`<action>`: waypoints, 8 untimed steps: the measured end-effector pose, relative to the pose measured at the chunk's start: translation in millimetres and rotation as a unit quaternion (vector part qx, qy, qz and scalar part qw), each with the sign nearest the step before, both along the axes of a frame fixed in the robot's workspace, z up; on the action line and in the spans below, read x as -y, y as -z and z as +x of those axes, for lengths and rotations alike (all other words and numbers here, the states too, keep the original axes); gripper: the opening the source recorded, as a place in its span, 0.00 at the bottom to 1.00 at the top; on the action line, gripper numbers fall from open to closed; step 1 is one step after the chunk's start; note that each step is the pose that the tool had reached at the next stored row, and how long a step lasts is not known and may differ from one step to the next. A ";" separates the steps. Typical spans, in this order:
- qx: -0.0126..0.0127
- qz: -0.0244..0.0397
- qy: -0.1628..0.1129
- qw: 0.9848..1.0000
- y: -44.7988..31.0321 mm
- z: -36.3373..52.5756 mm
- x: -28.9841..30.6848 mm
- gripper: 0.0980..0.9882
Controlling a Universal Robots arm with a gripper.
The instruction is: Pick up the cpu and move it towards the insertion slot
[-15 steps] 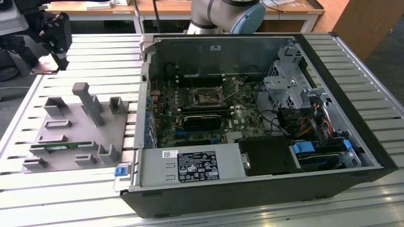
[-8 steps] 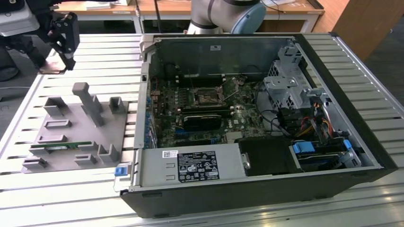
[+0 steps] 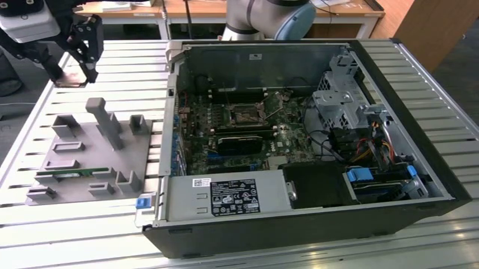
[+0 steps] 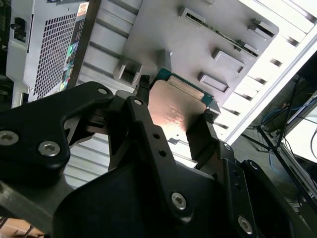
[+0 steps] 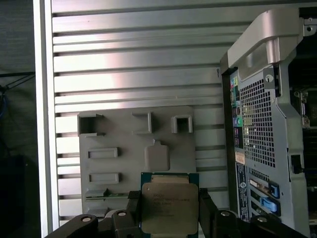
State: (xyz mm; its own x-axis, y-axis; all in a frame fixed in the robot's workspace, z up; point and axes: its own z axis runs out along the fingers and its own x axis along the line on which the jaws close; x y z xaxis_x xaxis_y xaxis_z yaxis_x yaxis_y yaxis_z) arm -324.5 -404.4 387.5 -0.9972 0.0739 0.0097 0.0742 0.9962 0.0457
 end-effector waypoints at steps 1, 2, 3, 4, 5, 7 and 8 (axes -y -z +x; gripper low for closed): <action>0.000 0.000 0.000 1.000 0.0 1.4 0.0 0.51; 0.000 0.000 0.000 1.000 0.0 2.9 0.0 0.51; 0.000 0.000 0.000 1.000 0.0 4.4 0.0 0.51; 0.000 0.000 0.000 1.000 0.0 5.9 0.0 0.51; 0.000 0.000 0.000 1.000 0.0 7.4 0.0 0.51; 0.000 0.000 0.000 1.000 0.0 10.4 0.0 0.51; 0.000 0.000 0.000 1.000 0.0 12.1 0.0 0.51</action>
